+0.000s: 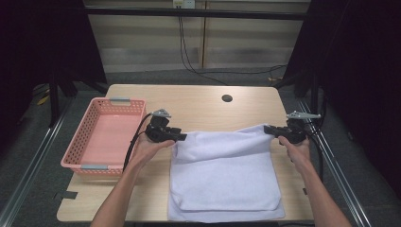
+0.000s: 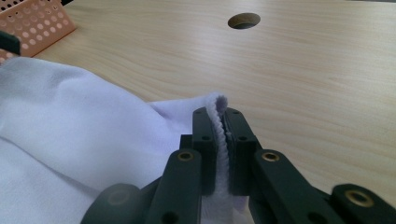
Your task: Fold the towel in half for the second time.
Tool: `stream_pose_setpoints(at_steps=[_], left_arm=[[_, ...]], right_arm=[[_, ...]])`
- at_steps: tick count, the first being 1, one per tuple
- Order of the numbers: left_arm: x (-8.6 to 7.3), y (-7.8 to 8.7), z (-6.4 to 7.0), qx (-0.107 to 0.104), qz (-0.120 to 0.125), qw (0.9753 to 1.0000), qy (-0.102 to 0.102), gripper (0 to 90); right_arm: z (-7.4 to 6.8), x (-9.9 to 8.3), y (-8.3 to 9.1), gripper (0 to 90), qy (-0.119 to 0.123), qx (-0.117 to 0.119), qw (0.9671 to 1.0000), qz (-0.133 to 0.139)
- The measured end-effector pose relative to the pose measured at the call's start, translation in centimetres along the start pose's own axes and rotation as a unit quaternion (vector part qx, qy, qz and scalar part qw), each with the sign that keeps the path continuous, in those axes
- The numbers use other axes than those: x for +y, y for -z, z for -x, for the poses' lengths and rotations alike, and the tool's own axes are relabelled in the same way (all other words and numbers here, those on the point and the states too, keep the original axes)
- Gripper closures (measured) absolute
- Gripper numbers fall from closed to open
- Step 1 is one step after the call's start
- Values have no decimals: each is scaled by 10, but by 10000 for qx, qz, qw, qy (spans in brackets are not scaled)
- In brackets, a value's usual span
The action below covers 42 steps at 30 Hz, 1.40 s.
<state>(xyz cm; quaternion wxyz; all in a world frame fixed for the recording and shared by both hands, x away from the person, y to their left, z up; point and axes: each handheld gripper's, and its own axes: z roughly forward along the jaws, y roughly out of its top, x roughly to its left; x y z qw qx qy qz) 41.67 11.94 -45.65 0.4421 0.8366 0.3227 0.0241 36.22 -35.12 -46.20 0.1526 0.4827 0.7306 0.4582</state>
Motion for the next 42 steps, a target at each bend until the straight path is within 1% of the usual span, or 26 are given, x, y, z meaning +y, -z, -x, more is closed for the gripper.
stream_pose_setpoints(at_steps=[2,4,5,7,8,9,10,11,12,14,15,16,17,19,21,23,25,27,29,30,31,35,38,40,41,42], left_arm=[[1,-7,-11,156,-10,9998,130,498],[0,-13,-17,218,-63,9993,287,430],[-1,-16,-18,178,-91,9994,294,421],[-2,-21,-16,120,-181,9996,194,421],[-1,-24,-13,46,-301,9995,112,473],[-1,-26,-12,-90,-342,9993,78,626],[-1,-26,-10,-86,-395,9992,-38,729],[-1,-25,-8,69,-328,9994,-130,813],[0,-24,-9,-24,-259,9997,-16,860],[5,-17,-10,11,-98,9999,37,869],[9,-13,-10,-34,26,10000,71,871],[14,-6,-10,41,209,9998,68,871],[18,0,-11,41,342,9994,70,871],[31,14,-13,23,650,9978,153,872],[45,28,-11,90,881,9961,51,871],[58,43,-9,135,1202,9927,4,871],[65,52,-6,202,1449,9892,-45,871],[70,60,-2,201,1554,9876,-122,871],[71,65,4,226,1557,9872,-272,871],[69,66,9,219,1497,9878,-377,871],[67,66,12,203,1472,9880,-422,870],[45,70,32,84,1393,9883,-610,870],[18,77,50,-70,1396,9881,-640,870],[3,81,59,-152,1431,9880,-557,869],[-5,83,64,-235,1402,9883,-555,870],[-12,83,69,-252,1296,9897,-562,869]], right_arm=[[0,1,-1,847,2,-9,10000,-15],[1,2,-2,847,19,-13,10000,-2],[1,3,-2,847,23,-23,10000,-9],[2,4,-2,846,-2,-32,10000,-1],[2,4,-3,846,18,-27,10000,1],[2,5,-3,846,9,-24,10000,-2],[2,6,-4,847,-1,-26,10000,5],[2,7,-4,847,0,-26,10000,9],[2,8,-4,847,6,-17,10000,40],[1,11,-3,847,14,-10,10000,80],[1,13,-2,847,15,-33,10000,81],[1,16,-2,847,34,-39,9999,97],[1,20,0,847,42,-43,9999,143],[1,28,3,847,31,-52,9997,253],[1,39,8,847,38,-54,9992,382],[0,53,15,846,81,-59,9985,538],[-1,62,22,844,92,-28,9976,690],[-1,70,30,844,73,9,9962,865],[-4,73,38,843,88,75,9948,1013],[-6,73,40,843,86,111,9946,1033],[-8,71,43,842,176,87,9948,1000],[-17,54,53,841,314,181,9954,883],[-25,33,65,838,376,333,9954,821],[-30,16,75,833,362,439,9954,772],[-33,8,80,829,365,478,9955,731],[-36,0,86,823,374,511,9953,735]])
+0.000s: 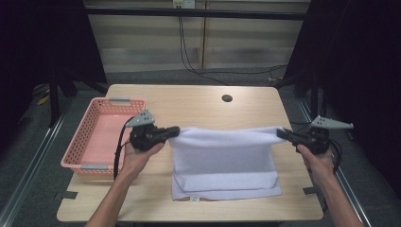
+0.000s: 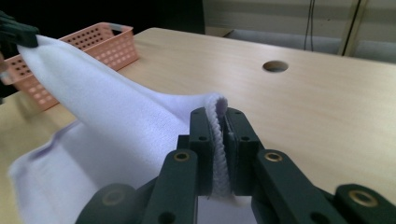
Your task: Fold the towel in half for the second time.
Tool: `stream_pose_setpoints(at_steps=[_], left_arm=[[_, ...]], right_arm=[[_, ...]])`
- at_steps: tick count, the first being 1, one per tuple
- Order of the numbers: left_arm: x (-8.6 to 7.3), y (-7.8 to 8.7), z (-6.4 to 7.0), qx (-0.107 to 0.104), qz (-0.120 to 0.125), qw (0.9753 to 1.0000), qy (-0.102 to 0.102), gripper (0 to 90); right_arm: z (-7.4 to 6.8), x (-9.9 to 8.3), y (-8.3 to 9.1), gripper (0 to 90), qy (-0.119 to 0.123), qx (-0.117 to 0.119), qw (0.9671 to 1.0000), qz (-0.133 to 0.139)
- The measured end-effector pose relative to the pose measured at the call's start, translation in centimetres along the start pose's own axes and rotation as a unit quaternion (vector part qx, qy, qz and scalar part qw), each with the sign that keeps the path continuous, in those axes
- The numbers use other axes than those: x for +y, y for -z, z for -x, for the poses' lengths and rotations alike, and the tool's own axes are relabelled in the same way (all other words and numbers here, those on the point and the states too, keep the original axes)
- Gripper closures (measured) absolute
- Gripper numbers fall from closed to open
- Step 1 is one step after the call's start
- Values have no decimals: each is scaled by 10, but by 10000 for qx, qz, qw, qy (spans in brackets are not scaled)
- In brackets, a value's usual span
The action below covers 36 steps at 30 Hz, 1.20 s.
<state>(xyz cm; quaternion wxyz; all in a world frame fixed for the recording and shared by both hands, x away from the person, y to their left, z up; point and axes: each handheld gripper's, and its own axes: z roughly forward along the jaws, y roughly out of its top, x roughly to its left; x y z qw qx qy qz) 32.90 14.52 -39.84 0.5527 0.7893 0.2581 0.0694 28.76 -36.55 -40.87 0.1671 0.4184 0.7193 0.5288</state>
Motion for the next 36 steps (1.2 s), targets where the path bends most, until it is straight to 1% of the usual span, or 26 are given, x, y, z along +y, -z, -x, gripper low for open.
stream_pose_setpoints(at_steps=[2,3,4,5,6,7,9,10,12,13,14,15,17,19,20,22,24,25,26,29,30,31,32,33,34,36], left_arm=[[-13,2,11,-45,-230,9997,-30,868],[-13,2,11,-45,-230,9997,-30,867],[-30,4,20,-115,-405,9991,78,867],[-38,4,25,-256,-501,9984,116,867],[-48,4,29,-312,-654,9973,109,866],[-55,5,33,-249,-753,9968,56,865],[-72,5,40,-439,-1015,9937,169,863],[-79,6,43,-419,-1116,9928,134,860],[-89,7,46,-514,-1260,9904,246,849],[-91,8,49,-554,-1282,9899,247,843],[-93,9,51,-651,-1375,9881,207,835],[-94,10,54,-645,-1475,9868,200,807],[-93,16,55,-739,-1391,9871,280,738],[-88,19,53,-739,-1244,9892,232,671],[-84,18,50,-726,-1135,9904,293,636],[-76,11,41,-581,-1036,9924,315,606],[-73,-3,31,-470,-1056,9925,405,606],[-74,-12,26,-462,-1124,9916,453,609],[-76,-20,23,-515,-1264,9894,488,612],[-85,-35,21,-283,-1747,9838,283,570],[-85,-35,21,-283,-1747,9838,283,534],[-91,-36,20,-259,-1813,9823,387,494],[-94,-35,20,-274,-1785,9828,388,489],[-95,-35,21,-235,-1759,9835,340,486],[-95,-35,22,-230,-1781,9832,325,478],[-96,-37,26,-231,-1816,9827,290,428]], right_arm=[[-8,-15,10,812,-49,95,9999,-87],[-13,-23,14,806,-34,68,9998,-166],[-17,-32,17,807,-78,78,9997,-212],[-20,-41,21,802,-130,152,9994,-276],[-24,-51,23,792,-117,180,9990,-398],[-26,-59,26,784,-138,133,9985,-509],[-29,-76,30,780,-259,184,9969,-718],[-31,-84,33,768,-337,150,9960,-812],[-34,-94,37,744,-331,165,9939,-1042],[-36,-98,40,734,-396,143,9932,-1088],[-37,-99,43,726,-404,137,9928,-1119],[-39,-101,45,696,-413,130,9923,-1157],[-43,-103,50,623,-439,93,9921,-1175],[-46,-100,55,565,-421,8,9934,-1064],[-46,-98,55,549,-411,-114,9941,-996],[-43,-92,50,533,-485,-190,9943,-929],[-39,-87,37,521,-359,-301,9944,-951],[-36,-85,29,517,-364,-348,9938,-995],[-33,-84,21,511,-412,-353,9929,-1058],[-27,-84,-5,480,-281,-483,9889,-1378],[-27,-84,-5,480,-281,-483,9889,-1378],[-28,-88,-19,461,-155,-558,9847,-1645],[-29,-89,-21,459,-142,-608,9830,-1729],[-31,-92,-24,473,-108,-688,9800,-1866],[-33,-95,-25,487,-94,-722,9780,-1952],[-35,-97,-21,588,-184,-790,9771,-1969]])
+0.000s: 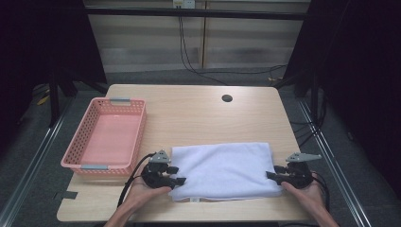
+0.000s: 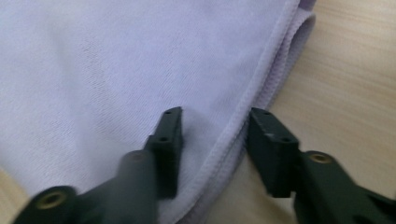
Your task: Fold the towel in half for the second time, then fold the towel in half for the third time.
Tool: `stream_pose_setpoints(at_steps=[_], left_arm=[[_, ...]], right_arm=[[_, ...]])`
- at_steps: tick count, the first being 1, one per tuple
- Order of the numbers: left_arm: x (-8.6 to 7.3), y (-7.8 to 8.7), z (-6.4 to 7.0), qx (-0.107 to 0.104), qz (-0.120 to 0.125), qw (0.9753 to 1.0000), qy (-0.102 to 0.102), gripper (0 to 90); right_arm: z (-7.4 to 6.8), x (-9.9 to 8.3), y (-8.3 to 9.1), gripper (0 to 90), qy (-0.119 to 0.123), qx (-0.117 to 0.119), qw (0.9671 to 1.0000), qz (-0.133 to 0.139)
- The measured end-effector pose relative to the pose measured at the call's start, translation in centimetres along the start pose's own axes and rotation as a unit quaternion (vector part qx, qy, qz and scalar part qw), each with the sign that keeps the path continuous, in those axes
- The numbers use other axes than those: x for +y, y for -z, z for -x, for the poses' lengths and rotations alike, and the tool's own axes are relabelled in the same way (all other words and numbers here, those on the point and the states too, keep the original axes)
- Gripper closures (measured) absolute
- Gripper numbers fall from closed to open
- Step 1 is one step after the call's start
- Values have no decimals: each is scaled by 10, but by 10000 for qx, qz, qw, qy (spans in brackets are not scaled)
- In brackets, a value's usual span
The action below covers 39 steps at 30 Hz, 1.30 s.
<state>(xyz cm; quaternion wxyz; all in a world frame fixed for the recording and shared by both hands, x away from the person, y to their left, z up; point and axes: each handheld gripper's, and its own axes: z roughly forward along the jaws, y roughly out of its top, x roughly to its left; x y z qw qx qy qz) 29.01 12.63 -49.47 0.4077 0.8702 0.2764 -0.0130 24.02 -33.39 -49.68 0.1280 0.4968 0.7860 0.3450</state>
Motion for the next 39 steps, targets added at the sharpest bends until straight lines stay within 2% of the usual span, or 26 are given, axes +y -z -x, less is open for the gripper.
stream_pose_setpoints(at_steps=[1,3,6,7,8,10,11,12,14,16,17,20,22,25,29,32,35,36,39], left_arm=[[0,-3,3,69,22,9999,-75,414],[3,-5,5,12,-16,10000,-67,408],[6,-10,7,-73,-25,9999,-127,407],[8,-12,7,-102,-49,9999,-118,407],[9,-14,8,-115,-45,9999,-87,407],[11,-14,9,-106,-81,9998,-124,404],[12,-14,8,-91,-92,9998,-152,411],[13,-13,6,-187,-56,9998,-65,411],[15,-15,1,-268,27,9996,76,404],[18,-17,-2,-273,7,9996,104,420],[22,-17,-3,-211,57,9997,90,409],[26,-16,-6,-142,224,9995,167,396],[26,-13,-7,-109,195,9997,119,402],[25,-6,-11,-136,201,9996,121,455],[23,-2,-14,-13,261,9996,126,516],[22,-5,-16,-53,177,9997,150,547],[21,-13,-18,-231,-8,9997,105,656],[21,-18,-18,-206,-88,9997,93,655],[21,-19,-18,-216,-56,9997,68,660]], right_arm=[[-1,-2,2,615,-14,19,10000,-21],[-1,-7,8,667,-66,-22,10000,-25],[1,-13,14,682,-133,-48,9999,-61],[2,-14,16,682,-235,-60,9997,-76],[3,-16,18,679,-202,-52,9998,-40],[4,-18,20,608,-193,-72,9998,5],[4,-19,22,538,-153,-120,9998,44],[4,-19,23,505,-112,-136,9998,98],[1,-18,29,463,-195,-10,9991,369],[-8,-17,32,434,-48,-17,9989,459],[-11,-17,33,426,-8,-16,9988,496],[-25,-16,36,405,103,122,9980,614],[-37,-15,38,403,239,170,9973,673],[-56,-12,37,399,382,374,9957,755],[-81,-2,26,393,668,689,9927,734],[-93,8,14,401,732,933,9905,697],[-106,16,-1,405,841,1099,9886,596],[-112,20,-6,401,896,1167,9874,574],[-131,30,-22,399,1099,1427,9824,488]])
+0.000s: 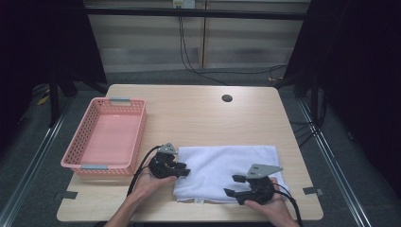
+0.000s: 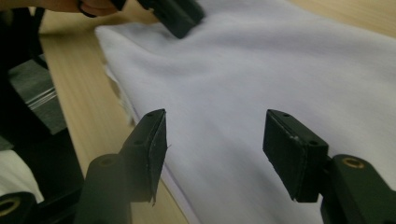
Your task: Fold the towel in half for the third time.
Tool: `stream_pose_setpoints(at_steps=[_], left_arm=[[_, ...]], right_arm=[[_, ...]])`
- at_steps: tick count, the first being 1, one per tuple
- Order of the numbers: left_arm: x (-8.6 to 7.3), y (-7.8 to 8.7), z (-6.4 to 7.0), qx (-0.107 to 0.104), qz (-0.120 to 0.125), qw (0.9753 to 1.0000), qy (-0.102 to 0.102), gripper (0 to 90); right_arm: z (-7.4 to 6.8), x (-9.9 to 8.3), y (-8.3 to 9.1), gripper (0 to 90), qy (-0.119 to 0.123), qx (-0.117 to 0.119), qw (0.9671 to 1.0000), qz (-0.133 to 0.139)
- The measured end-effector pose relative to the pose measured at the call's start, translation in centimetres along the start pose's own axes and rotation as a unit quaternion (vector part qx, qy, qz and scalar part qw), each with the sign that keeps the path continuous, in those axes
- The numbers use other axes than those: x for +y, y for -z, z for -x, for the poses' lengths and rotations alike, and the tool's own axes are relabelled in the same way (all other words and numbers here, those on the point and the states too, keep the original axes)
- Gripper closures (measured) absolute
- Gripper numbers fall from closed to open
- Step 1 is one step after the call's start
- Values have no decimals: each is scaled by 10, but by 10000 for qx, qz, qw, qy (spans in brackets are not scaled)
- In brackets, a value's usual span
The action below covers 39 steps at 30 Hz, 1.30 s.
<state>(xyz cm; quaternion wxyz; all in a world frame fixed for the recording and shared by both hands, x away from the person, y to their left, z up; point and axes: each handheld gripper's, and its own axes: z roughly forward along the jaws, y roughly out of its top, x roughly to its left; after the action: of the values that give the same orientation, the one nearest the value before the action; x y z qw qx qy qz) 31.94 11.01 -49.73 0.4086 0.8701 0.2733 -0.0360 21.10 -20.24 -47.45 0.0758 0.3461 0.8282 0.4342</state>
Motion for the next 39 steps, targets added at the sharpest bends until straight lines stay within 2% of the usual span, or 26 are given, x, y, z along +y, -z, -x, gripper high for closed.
stream_pose_setpoints(at_steps=[4,5,6,9,10,12,13,15,17,18,21,26,29,31,32,34,36,37,39], left_arm=[[0,-1,-4,-108,24,9999,69,659],[0,-1,-4,-108,24,9999,69,659],[0,0,-5,-195,50,9996,173,651],[2,2,-7,-257,51,9994,226,622],[4,3,-7,-204,72,9996,198,610],[9,8,-9,-73,245,9994,220,588],[11,9,-11,-49,350,9990,256,581],[16,11,-16,-19,437,9984,351,575],[19,13,-19,1,518,9980,353,564],[19,13,-19,3,548,9978,372,553],[17,11,-19,51,479,9981,388,541],[17,13,-19,102,551,9975,426,520],[17,13,-21,121,529,9975,446,502],[17,14,-22,187,539,9972,485,485],[17,14,-23,201,552,9971,481,479],[17,17,-26,261,617,9963,535,476],[17,18,-31,338,712,9951,603,471],[17,18,-33,382,771,9940,677,469],[19,18,-40,448,723,9938,711,459]], right_arm=[[-11,16,-31,362,183,349,9990,-194],[-12,20,-38,352,184,399,9988,-233],[-14,26,-45,349,154,523,9983,-211],[-16,38,-64,322,127,748,9967,-282],[-18,43,-70,313,164,836,9958,-325],[-23,50,-82,331,207,1029,9937,-382],[-27,54,-89,331,302,1129,9924,-391],[-33,59,-95,334,422,1177,9909,-494],[-38,63,-97,365,486,1299,9895,-400],[-41,65,-99,384,592,1291,9889,-427],[-45,61,-108,370,674,1263,9885,-479],[-52,51,-115,275,942,1083,9879,-580],[-58,48,-117,280,1180,918,9865,-664],[-61,47,-118,293,1494,756,9833,-708],[-62,47,-118,332,1644,634,9817,-721],[-63,46,-118,426,1743,476,9810,-710],[-58,46,-116,576,1680,386,9829,-645],[-56,47,-116,617,1704,357,9827,-629],[-53,47,-115,669,1471,343,9866,-612]])
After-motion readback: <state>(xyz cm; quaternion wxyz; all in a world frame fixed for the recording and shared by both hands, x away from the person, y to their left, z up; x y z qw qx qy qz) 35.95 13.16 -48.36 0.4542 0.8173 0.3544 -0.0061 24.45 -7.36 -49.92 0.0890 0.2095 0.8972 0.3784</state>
